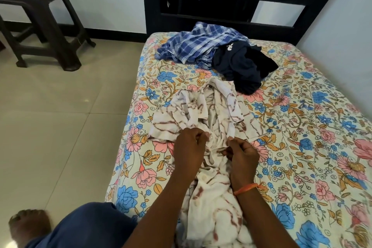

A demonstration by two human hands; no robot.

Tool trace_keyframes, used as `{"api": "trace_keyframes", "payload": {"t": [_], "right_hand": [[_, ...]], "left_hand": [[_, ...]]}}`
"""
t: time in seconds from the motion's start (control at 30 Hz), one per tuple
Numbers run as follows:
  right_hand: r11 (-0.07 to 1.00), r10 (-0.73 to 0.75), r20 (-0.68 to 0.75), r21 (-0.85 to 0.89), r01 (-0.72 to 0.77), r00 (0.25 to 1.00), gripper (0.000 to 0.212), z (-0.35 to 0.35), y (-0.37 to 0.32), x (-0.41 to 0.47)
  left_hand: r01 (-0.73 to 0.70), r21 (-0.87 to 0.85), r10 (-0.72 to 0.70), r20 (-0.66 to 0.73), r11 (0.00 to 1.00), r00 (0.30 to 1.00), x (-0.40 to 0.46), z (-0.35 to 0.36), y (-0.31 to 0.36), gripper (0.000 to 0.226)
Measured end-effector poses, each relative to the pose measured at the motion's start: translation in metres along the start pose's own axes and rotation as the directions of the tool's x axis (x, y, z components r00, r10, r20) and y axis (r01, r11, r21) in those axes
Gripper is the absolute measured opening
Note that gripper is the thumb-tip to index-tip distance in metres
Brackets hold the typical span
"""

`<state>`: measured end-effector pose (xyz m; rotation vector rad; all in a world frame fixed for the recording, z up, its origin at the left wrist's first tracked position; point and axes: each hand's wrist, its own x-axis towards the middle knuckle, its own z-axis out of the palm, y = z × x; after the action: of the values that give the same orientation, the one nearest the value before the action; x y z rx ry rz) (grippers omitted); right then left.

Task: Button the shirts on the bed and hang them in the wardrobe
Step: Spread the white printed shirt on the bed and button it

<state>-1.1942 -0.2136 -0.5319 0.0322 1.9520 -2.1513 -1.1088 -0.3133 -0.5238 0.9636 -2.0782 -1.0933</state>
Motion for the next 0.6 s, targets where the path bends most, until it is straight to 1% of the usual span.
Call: {"api": "trace_keyframes", "payload": {"t": [0.07,0.13,0.2,0.27,0.37,0.47,0.53,0.6], "right_hand": [[0.999,-0.02,0.014,-0.027,0.02,1.0,0.009,-0.002,0.003,0.0],[0.994,-0.049,0.066,-0.099,0.055,0.997,0.011,-0.006,0.007,0.002],[0.983,-0.063,0.118,-0.166,0.083,0.991,0.014,-0.009,0.01,0.003],[0.979,-0.056,0.13,-0.185,0.079,0.99,0.014,-0.008,0.012,0.005],[0.983,-0.027,0.119,-0.176,0.048,0.992,0.006,-0.002,0.009,0.005],[0.984,-0.028,0.075,-0.171,0.041,0.997,0.006,0.0,0.01,0.008],[0.977,-0.111,0.032,-0.179,0.115,0.993,0.01,0.002,0.014,0.005],[0.924,-0.283,0.017,-0.262,0.277,0.959,0.012,0.003,0.018,-0.005]], "left_hand": [[0.081,-0.062,-0.082,-0.009,0.995,0.997,0.0,0.002,0.003,0.017],[0.159,-0.088,-0.16,0.0,0.983,0.987,0.0,0.004,0.004,0.014],[0.189,-0.083,-0.186,0.043,0.978,0.982,-0.001,0.007,0.001,0.013],[0.163,-0.073,-0.158,0.075,0.984,0.985,-0.004,0.007,-0.004,0.015],[0.096,-0.074,-0.09,0.084,0.993,0.992,-0.012,0.006,-0.01,0.013],[0.056,-0.094,-0.049,0.075,0.994,0.996,-0.017,0.005,-0.01,0.012],[0.036,-0.099,-0.03,0.056,0.994,0.998,-0.019,0.003,-0.008,0.012],[0.005,-0.079,-0.001,0.043,0.997,0.999,-0.022,0.003,-0.007,0.011]]}}
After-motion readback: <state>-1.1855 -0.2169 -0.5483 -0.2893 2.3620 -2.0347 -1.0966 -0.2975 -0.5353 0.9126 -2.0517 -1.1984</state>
